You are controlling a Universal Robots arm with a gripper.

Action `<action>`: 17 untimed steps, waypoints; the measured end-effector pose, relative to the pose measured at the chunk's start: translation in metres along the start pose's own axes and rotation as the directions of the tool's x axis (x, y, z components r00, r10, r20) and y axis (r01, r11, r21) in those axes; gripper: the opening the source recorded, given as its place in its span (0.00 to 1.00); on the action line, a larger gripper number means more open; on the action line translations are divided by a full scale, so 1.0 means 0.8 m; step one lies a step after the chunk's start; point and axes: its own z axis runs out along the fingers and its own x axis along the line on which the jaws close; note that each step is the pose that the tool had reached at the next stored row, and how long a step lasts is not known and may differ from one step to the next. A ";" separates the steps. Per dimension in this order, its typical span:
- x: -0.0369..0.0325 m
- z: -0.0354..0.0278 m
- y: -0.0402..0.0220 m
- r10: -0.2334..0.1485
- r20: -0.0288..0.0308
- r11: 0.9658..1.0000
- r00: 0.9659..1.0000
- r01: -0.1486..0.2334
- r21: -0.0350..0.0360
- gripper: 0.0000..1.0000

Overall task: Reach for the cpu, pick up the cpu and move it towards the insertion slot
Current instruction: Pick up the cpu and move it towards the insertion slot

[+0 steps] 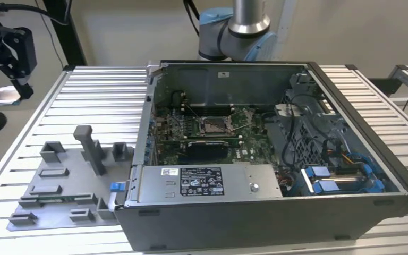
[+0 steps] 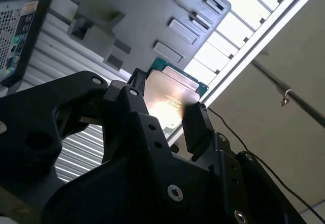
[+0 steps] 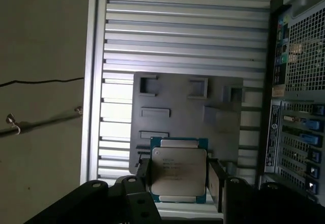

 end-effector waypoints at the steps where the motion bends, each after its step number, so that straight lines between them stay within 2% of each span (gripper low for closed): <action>1: -0.0028 0.0000 -0.0001 0.000 0.000 1.000 1.000 0.000 0.000 0.00; 7: -0.0117 0.0001 -0.0005 0.000 0.000 1.000 1.000 0.000 0.000 0.00; 17: -0.0352 -0.0001 -0.0015 0.000 0.000 1.000 1.000 0.000 0.000 0.00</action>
